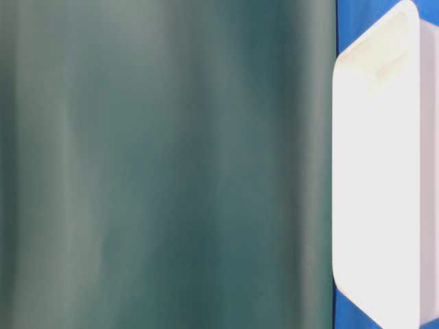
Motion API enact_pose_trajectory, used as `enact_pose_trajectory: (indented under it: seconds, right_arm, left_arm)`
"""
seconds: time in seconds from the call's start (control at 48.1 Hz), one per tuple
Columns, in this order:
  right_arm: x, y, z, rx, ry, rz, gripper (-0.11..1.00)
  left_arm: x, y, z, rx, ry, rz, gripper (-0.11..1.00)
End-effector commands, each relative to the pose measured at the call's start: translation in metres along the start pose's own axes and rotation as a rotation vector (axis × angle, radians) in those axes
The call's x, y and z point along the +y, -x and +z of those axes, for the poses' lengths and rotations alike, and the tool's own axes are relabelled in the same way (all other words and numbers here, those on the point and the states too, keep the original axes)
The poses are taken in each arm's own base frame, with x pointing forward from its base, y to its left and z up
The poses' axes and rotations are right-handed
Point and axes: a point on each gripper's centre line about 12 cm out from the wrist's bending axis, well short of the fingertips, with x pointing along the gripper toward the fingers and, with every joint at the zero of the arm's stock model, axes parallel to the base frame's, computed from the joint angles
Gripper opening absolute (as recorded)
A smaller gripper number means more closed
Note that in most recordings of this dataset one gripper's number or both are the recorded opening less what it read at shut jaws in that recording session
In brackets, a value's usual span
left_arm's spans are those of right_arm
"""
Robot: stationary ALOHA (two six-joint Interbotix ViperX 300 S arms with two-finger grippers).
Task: Place one roll of tape in the white case with the left arm.
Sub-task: 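Move the open left gripper toward the orange tape roll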
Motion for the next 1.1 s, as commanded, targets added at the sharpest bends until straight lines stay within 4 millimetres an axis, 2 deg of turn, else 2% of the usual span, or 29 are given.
enact_pose_trajectory:
  seconds: [0.0,0.166,0.291,0.458,0.666,0.77,0.957,0.999,1.082]
  right_arm:
    - [-0.002,-0.004,0.011,-0.021,0.004,-0.01,0.0]
    - [-0.005,-0.009,0.005,0.025,0.005,-0.025,-0.1]
    - [-0.007,-0.01,0.005,0.028,0.006,-0.034,-0.11]
    - [-0.009,-0.009,0.005,0.029,0.005,-0.045,-0.11]
    - [-0.009,-0.009,0.004,0.034,0.007,-0.045,-0.11]
    - [-0.01,-0.01,0.003,0.038,0.008,-0.046,-0.11]
    - [-0.011,-0.009,0.001,0.055,0.01,-0.05,-0.11]
    - [-0.011,-0.009,0.0,0.062,0.01,-0.052,-0.11]
    - [-0.011,-0.009,-0.002,0.074,0.009,-0.052,-0.11]
  left_arm:
    - [-0.002,-0.003,-0.003,0.032,-0.016,-0.012,0.0]
    - [-0.013,-0.007,-0.006,0.048,0.003,-0.064,0.0]
    - [-0.026,-0.016,-0.009,0.054,0.011,-0.123,0.0]
    - [-0.039,-0.035,-0.017,0.041,0.028,-0.169,0.0]
    - [-0.046,-0.07,-0.032,0.099,0.07,-0.174,0.03]
    - [-0.051,-0.091,-0.041,0.152,0.104,-0.174,0.26]
    - [-0.061,-0.134,-0.068,0.348,0.149,-0.156,0.81]
    - [-0.063,-0.143,-0.075,0.408,0.153,-0.15,0.87]
    - [-0.067,-0.161,-0.088,0.522,0.151,-0.135,0.87]
